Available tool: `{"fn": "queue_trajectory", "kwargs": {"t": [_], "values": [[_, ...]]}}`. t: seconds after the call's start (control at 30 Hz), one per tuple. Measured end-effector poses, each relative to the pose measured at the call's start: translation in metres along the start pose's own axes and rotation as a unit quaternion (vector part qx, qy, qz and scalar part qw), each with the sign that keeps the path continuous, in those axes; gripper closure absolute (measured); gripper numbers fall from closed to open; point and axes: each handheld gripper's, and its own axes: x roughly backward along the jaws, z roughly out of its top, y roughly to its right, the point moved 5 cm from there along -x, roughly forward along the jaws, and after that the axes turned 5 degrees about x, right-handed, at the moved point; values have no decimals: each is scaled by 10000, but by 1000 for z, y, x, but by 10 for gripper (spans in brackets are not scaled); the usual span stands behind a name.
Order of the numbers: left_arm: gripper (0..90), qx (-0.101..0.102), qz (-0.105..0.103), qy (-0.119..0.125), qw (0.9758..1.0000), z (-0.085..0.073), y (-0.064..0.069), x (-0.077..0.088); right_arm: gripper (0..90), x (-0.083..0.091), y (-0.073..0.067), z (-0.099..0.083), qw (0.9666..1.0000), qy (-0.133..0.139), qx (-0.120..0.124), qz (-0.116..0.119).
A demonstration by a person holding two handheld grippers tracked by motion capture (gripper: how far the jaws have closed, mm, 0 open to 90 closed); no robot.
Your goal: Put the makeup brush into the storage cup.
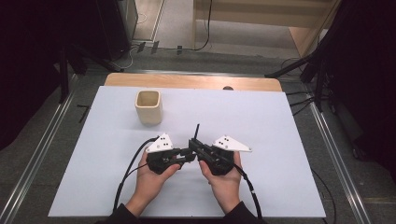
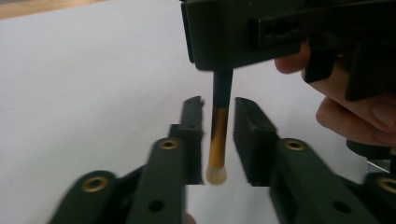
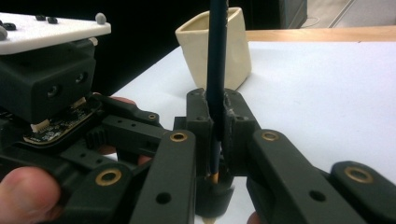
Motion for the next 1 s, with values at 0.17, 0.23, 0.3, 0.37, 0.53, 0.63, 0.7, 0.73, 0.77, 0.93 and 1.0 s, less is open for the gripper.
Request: {"fn": "queue_trajectory", "kwargs": {"t": [0.17,0.23,0.3,0.37,0.53,0.63,0.7,0.73,0.77,0.93,1.0], "values": [[630,22,67,29,10000,1,-4,5,847,6,11,4,9998,71,75,-174],[619,21,100,19,9999,1,-7,9,847,8,16,4,9995,62,122,-285],[620,55,145,58,9999,2,-11,13,847,10,20,4,9990,50,193,-405],[617,108,168,115,9997,4,-15,18,847,10,23,3,9979,43,347,-538],[607,218,242,228,9992,8,-22,28,847,10,27,-1,9950,-49,714,-694],[608,252,276,252,9990,11,-25,34,847,8,25,-3,9930,-116,905,-746],[608,227,303,265,9989,13,-26,37,847,6,23,-5,9923,-168,978,-740],[608,203,324,271,9989,14,-26,39,847,5,23,-5,9916,-180,1044,-739],[609,180,349,268,9989,15,-26,40,847,5,22,-6,9909,-208,1097,-751],[614,153,384,280,9988,20,-27,47,847,2,22,-9,9876,-312,1312,-806],[616,182,363,300,9987,22,-27,48,847,0,21,-12,9864,-396,1368,-821]]}}
